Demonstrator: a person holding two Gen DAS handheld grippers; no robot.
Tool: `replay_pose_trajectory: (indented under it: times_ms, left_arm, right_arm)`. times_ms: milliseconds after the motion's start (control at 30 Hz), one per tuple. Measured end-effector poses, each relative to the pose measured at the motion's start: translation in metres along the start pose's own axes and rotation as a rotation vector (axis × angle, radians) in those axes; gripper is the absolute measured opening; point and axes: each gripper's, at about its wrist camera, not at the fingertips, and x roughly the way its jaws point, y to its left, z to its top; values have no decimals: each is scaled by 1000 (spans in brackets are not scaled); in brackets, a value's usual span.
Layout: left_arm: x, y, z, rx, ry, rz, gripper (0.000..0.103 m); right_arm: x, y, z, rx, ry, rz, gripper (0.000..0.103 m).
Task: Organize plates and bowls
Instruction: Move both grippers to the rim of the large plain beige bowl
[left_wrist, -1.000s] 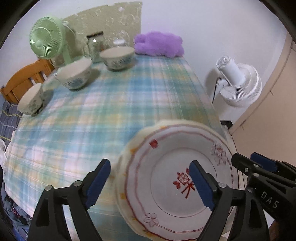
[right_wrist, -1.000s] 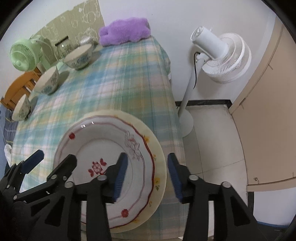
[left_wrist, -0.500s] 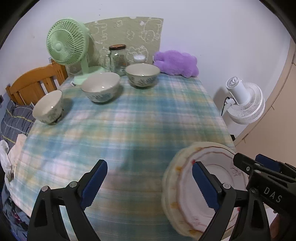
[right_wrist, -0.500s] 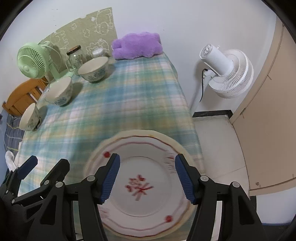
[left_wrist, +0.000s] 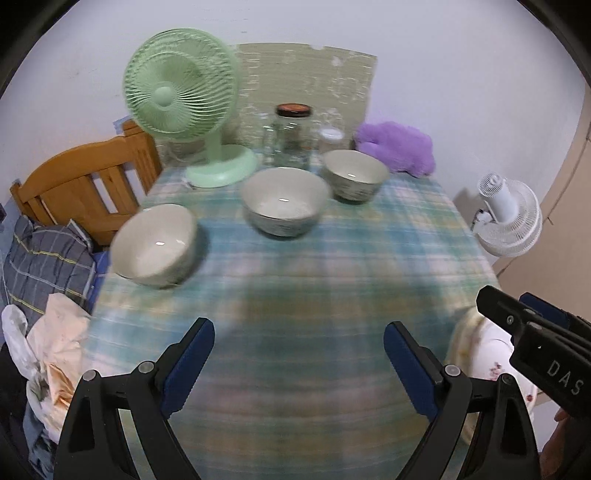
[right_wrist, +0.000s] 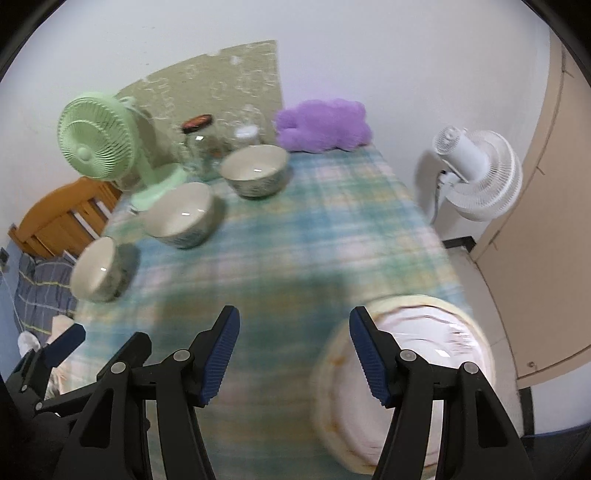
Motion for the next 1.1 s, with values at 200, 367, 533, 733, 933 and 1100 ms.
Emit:
replay_pose_trajectory:
  times_ms: [200,367,533,733,933,1100]
  left_arm:
    - [11,61,18,-51,3,21,94]
    - [22,94,35,-35,-8,37,94]
    - [33,122,56,-17,-37,73,94]
    - [55,155,77,-36,-46,100,93]
    - [83,183,86,-44,-34,109,92]
    - [109,198,87,-30,-7,122,87]
  right_arm:
    - [18,62,9,-1,4,31,65]
    - [28,105,21,-27,-11,47,65]
    - [46,140,41,-25,-15,79,65]
    - [67,180,61,-53,-42,86,65]
    - [97,216,70,-74,-42,75,65]
    - [126,236,75,-69,-20,70,65]
